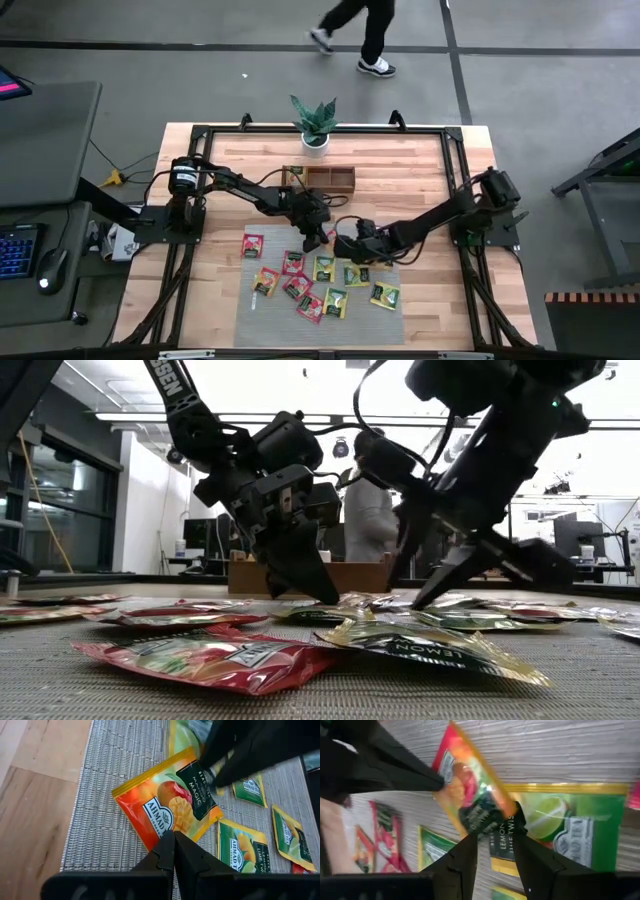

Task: Pick & Place Tea
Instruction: Put the orange tea bag into the left section of the wooden organizer

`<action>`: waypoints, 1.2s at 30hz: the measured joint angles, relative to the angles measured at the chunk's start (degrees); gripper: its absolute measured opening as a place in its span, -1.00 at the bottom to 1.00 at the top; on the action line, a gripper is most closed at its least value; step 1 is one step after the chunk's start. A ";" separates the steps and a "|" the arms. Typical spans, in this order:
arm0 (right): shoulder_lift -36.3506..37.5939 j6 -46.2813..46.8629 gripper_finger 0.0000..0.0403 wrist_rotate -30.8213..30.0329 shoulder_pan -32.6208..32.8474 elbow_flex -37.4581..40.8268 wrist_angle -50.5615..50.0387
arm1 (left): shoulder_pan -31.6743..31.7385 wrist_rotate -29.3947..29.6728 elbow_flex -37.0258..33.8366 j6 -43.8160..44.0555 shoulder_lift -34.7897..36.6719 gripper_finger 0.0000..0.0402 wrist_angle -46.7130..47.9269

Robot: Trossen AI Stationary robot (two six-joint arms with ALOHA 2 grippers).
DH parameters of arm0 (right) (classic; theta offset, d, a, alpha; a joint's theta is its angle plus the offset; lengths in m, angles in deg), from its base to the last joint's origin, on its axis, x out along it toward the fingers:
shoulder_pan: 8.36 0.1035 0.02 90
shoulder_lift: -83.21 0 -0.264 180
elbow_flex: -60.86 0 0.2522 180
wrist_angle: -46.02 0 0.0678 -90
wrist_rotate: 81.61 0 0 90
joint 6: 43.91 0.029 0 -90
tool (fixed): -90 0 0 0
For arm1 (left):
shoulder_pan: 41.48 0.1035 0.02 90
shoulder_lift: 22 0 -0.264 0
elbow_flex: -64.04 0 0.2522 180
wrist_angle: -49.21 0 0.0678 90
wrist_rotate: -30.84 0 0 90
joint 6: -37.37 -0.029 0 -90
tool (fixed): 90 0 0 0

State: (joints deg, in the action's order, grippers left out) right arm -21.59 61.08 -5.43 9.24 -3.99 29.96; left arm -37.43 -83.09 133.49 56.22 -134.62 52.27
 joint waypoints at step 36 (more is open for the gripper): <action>1.99 -12.33 -0.99 -2.02 -2.50 0.35 4.21 | 0.20 -3.49 -0.23 2.62 1.01 -1.00 1.21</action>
State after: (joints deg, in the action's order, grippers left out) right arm -19.60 48.75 -7.46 6.74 -3.64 34.17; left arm -37.23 -86.58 133.26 58.84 -133.61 53.49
